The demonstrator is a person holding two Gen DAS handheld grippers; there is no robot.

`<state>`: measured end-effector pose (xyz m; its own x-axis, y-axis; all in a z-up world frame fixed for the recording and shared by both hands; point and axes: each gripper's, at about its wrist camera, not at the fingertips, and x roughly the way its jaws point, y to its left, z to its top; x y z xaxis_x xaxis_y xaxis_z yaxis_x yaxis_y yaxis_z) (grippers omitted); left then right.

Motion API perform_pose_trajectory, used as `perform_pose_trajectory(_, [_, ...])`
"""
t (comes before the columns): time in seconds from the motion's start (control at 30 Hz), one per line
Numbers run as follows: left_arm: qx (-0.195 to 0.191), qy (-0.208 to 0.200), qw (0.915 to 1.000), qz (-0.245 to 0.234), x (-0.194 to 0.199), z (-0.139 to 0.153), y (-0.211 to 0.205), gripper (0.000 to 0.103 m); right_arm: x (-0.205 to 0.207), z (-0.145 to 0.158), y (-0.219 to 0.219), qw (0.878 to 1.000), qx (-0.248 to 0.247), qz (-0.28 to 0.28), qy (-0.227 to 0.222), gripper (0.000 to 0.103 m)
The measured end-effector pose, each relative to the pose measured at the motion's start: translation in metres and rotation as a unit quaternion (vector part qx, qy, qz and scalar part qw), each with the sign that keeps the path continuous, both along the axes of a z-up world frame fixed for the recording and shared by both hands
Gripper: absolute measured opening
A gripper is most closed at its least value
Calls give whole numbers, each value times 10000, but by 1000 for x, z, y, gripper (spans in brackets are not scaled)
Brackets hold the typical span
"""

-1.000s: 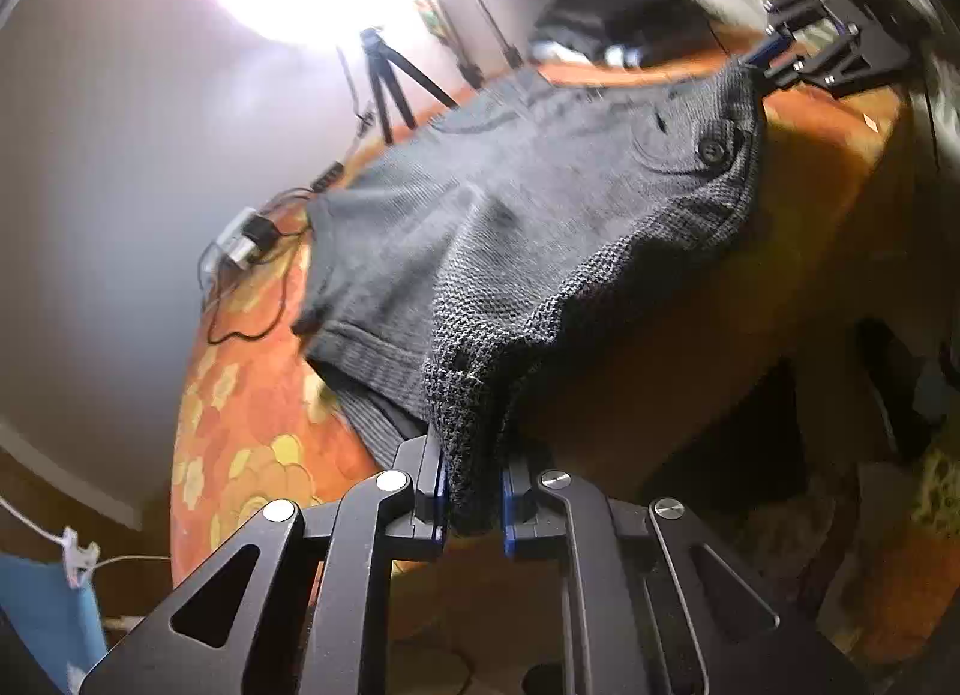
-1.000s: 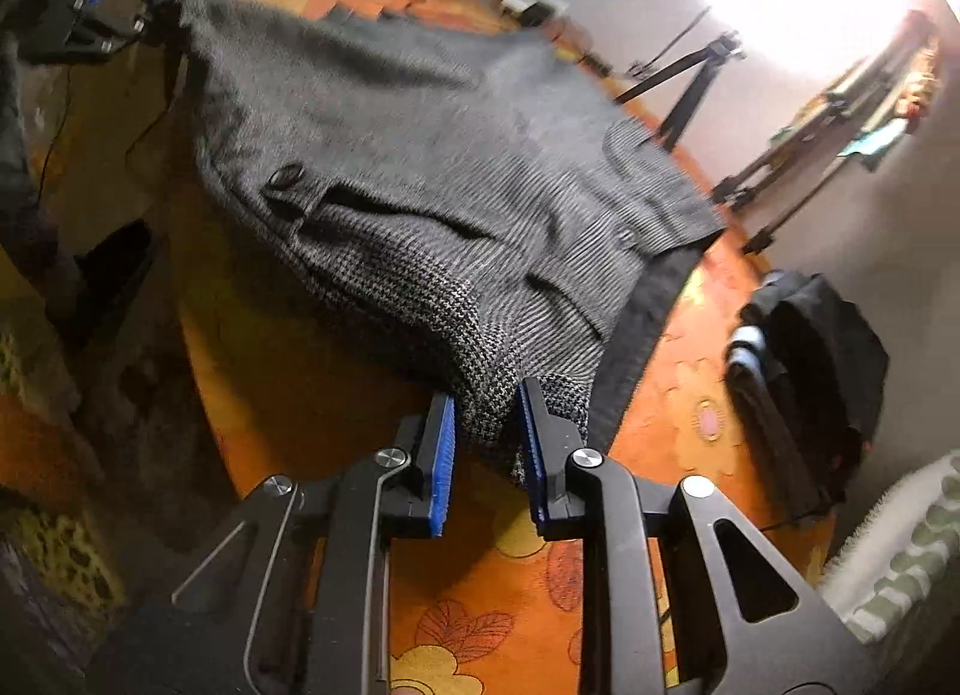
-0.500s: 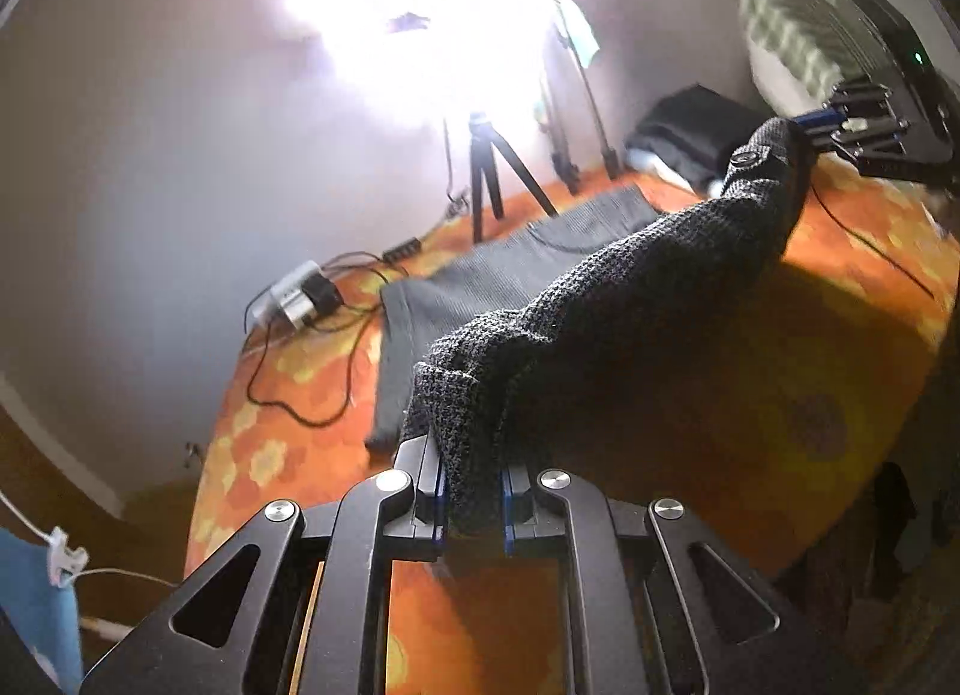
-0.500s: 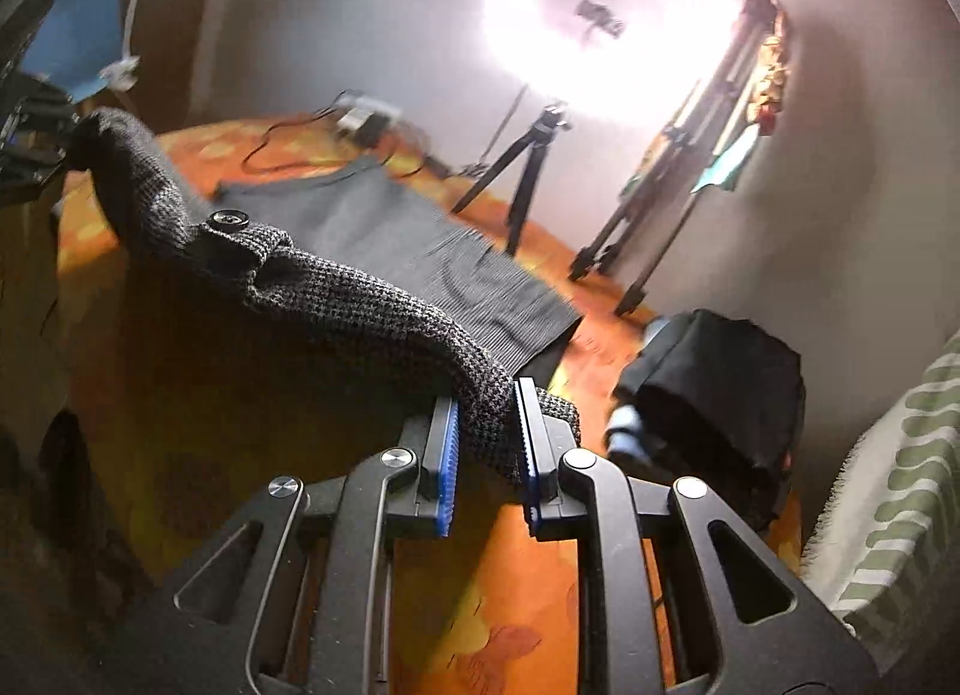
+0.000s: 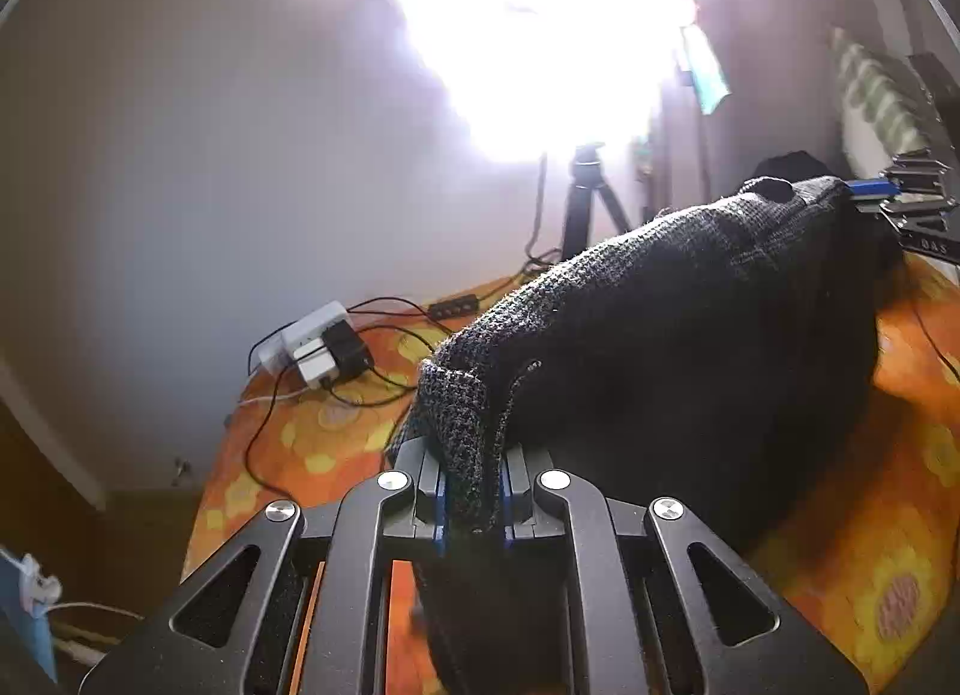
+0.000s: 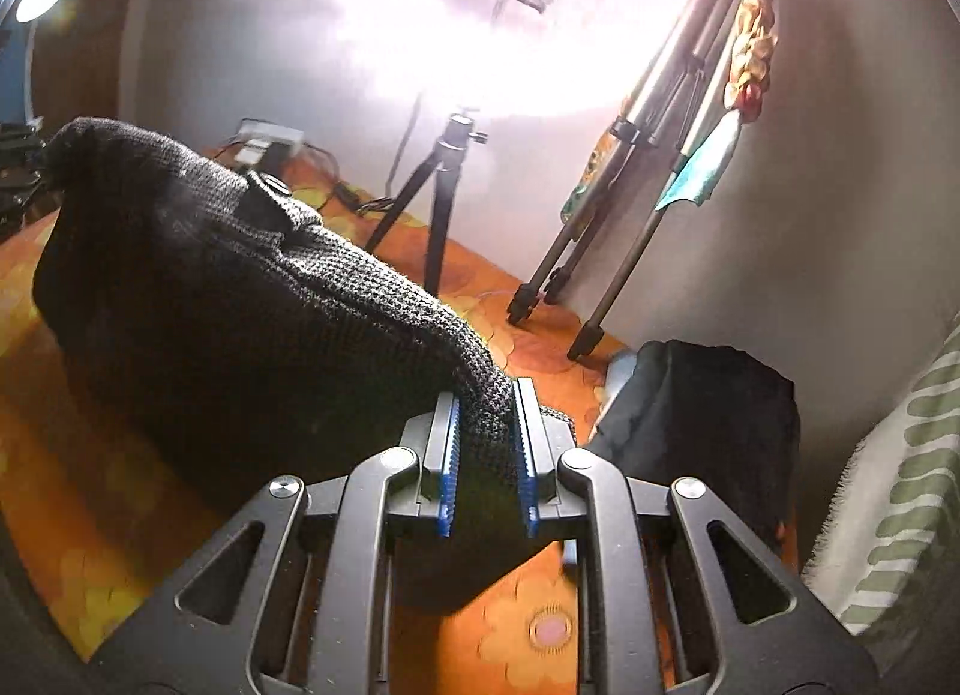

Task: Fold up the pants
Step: 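Lift the hem with both grippers and fold it over toward the waistband, then open both grippers to release the folded shorts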

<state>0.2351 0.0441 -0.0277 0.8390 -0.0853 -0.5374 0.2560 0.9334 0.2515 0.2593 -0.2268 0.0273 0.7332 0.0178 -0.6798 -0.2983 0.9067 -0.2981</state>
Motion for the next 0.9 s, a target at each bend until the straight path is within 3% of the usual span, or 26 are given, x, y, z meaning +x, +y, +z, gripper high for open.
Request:
perform_pose_trajectory(0.3, [124, 286, 9992, 270, 83, -32, 3, 11, 76, -39, 9, 9993, -96, -225, 265, 16])
perform_pose_trajectory(0.6, [270, 509, 9976, 390, 135, -62, -7, 11, 135, -81, 6, 9961, 73, -529, 701, 15])
perform_pose_trajectory(0.83, [395, 767, 9950, 499, 168, -88, -18, 11, 162, -120, -3, 9918, -14, -720, 1059, 14])
perform_pose_trajectory(0.9, [465, 831, 9936, 604, 178, -93, -23, 15, 164, -125, -5, 9913, -12, -730, 1095, 14])
